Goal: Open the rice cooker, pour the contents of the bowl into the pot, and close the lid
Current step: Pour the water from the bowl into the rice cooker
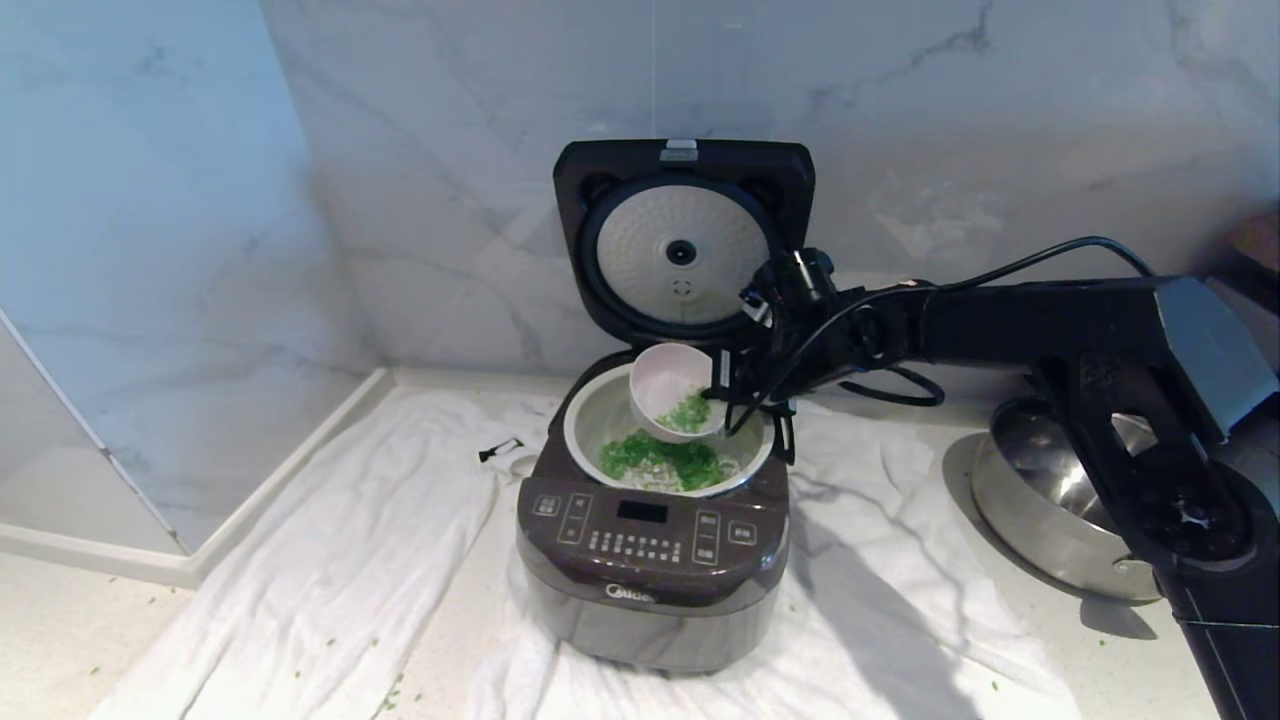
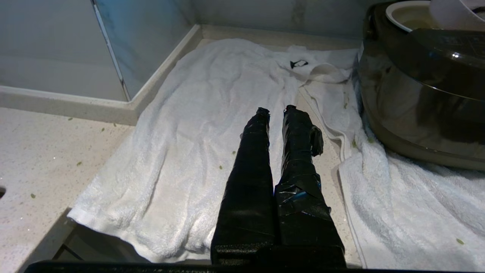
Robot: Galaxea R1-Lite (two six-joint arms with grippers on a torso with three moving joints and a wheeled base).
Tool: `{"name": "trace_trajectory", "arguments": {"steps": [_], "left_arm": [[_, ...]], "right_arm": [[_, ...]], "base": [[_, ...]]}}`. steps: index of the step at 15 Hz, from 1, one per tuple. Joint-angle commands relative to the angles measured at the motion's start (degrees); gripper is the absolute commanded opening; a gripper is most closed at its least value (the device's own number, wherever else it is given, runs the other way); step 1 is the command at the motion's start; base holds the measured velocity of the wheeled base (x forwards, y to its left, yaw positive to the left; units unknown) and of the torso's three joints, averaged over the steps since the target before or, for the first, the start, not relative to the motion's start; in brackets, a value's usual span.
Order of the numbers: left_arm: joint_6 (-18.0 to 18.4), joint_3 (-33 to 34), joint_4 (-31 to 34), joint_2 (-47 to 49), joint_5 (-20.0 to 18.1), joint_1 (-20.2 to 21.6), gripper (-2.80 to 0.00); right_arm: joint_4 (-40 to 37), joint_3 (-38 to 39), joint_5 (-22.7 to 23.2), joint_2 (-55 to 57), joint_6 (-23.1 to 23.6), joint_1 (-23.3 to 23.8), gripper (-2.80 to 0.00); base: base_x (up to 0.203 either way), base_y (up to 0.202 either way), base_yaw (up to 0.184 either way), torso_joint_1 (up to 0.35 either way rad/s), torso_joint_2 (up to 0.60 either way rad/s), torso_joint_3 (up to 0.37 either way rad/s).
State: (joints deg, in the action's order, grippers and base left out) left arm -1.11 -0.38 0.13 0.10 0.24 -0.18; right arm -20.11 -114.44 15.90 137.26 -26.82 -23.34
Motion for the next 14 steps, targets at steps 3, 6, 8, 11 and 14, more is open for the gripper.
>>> {"name": "trace_trajectory", "arguments": {"steps": [3,6,8,11,14], "left_arm": [[-0.12,0.03,-0.05,0.08,0.11,0.01,-2.8],[-0.12,0.03,-0.05,0.08,0.11,0.01,-2.8],[-0.12,0.03,-0.05,0.08,0.11,0.01,-2.8],[-0.38,0.03,-0.13,0.08,0.11,0.01,-2.8],[-0.38,0.03,-0.13,0.08,0.11,0.01,-2.8]], "right_arm": [[2.34,0.0,-4.17,1.79,-0.16,-0.2,-2.8],[3.03,0.07,-8.89,0.55,-0.01,-1.35,-2.8],[3.06,0.58,-12.5,-0.35,0.05,-3.09,-2.8],[3.14,0.76,-18.92,-0.48,0.56,-5.87,-2.8],[3.34,1.39,-22.41,-0.48,1.86,-7.75,-2.8]], "base": [[0.0,0.0,0.0,0.0,0.0,0.0],[0.0,0.0,0.0,0.0,0.0,0.0],[0.0,0.0,0.0,0.0,0.0,0.0],[0.0,0.0,0.0,0.0,0.0,0.0],[0.0,0.0,0.0,0.0,0.0,0.0]]}}
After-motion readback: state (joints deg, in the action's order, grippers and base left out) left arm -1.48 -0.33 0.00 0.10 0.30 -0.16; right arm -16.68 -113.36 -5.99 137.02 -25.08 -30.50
